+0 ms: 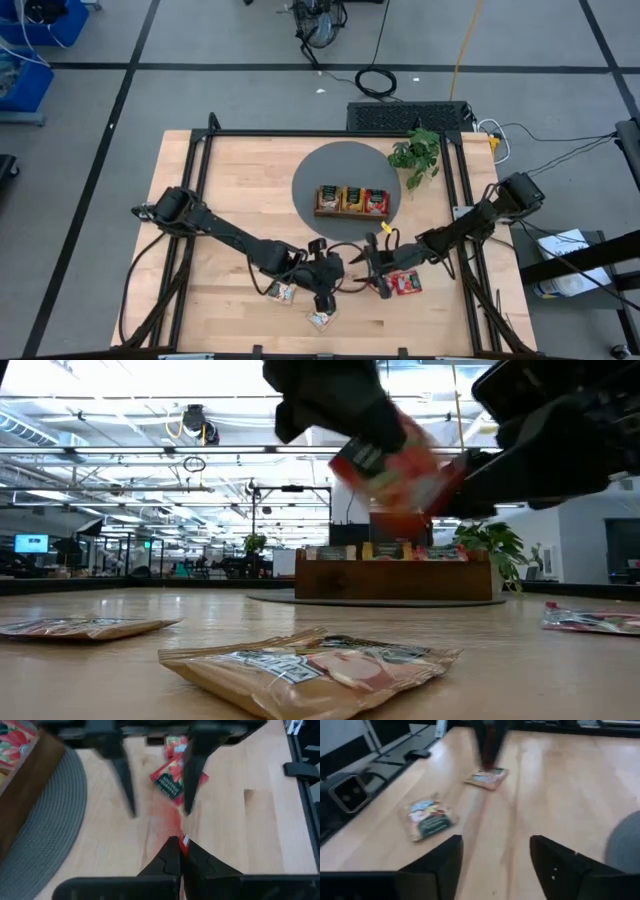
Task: Pick & Place Tea
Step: Put the red tea bag into the right section of the wooden organizer
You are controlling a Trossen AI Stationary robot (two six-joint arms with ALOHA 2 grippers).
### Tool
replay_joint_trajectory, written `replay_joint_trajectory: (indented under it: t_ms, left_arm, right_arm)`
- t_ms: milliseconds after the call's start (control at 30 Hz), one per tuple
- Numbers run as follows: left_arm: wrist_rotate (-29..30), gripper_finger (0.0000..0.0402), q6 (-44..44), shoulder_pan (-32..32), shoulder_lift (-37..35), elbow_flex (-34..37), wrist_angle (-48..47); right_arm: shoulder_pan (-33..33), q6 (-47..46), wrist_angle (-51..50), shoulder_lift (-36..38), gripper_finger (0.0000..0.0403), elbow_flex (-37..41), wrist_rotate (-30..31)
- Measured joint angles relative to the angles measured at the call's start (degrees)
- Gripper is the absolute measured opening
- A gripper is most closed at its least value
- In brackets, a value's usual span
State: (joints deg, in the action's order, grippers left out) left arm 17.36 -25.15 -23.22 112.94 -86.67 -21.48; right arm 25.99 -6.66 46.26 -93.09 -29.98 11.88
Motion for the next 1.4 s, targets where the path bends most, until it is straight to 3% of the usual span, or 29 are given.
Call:
replay_joint_trajectory:
  t_ms: [200,400,600,900,1133,1400]
  left_arm:
    - [0.8,0.0002,-0.8,-0.2,0.9,-0.9,-3.3]
    - [0.7,0.0001,-1.6,0.5,1.8,-0.9,-2.6]
    - [0.8,0.0001,-1.6,1.7,2.7,-0.9,-0.5]
    - [-0.3,0.0002,-1.0,2.2,3.5,-0.9,0.4]
    - [-0.3,0.0028,-0.7,2.2,3.3,-0.9,0.6]
    - [-0.1,0.0119,1.7,1.7,2.8,-0.9,0.1]
  right_arm:
    - [-0.8,2.3,2.9,0.0,0.0257,-0.1,0.1]
    - [-0.9,2.9,3.2,0.0,0.0256,-0.1,0.1]
    - [-0.7,4.3,3.4,-0.5,0.0191,-0.2,0.1]
    - [-0.7,6.6,3.2,-1.8,0.0013,-0.2,0.0]
    - [-0.7,6.7,3.8,-1.8,0.0002,0.4,0.3]
    - [-0.6,6.3,14.8,-1.8,0.0,6.7,0.4]
